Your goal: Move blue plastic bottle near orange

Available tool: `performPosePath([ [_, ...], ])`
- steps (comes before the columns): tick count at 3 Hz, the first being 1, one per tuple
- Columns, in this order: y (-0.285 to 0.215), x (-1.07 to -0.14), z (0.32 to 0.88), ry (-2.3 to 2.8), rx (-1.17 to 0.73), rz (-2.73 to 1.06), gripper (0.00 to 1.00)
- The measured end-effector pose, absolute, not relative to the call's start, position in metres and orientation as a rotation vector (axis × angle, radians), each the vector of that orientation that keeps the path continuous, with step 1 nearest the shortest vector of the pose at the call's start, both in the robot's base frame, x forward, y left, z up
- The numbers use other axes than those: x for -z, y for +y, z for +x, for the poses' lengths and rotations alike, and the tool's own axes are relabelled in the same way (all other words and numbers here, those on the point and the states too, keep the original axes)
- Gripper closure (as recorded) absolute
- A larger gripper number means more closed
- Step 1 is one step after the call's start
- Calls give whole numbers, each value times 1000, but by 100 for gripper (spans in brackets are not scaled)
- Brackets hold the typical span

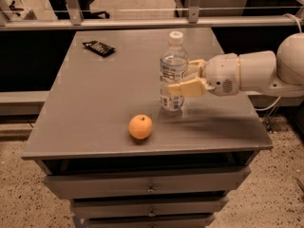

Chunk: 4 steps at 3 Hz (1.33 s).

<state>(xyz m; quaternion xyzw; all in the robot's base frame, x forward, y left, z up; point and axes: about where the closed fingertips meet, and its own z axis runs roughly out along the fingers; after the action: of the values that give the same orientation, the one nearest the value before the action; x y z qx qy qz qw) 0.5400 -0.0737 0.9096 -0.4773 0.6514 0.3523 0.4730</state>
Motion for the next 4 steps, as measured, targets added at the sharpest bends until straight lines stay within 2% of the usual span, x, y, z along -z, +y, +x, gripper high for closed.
performPosePath([
  [3,-48,-901,506,1540,-936,-1211,100],
  [4,-43,-899,499,1537,-947,-1225,85],
])
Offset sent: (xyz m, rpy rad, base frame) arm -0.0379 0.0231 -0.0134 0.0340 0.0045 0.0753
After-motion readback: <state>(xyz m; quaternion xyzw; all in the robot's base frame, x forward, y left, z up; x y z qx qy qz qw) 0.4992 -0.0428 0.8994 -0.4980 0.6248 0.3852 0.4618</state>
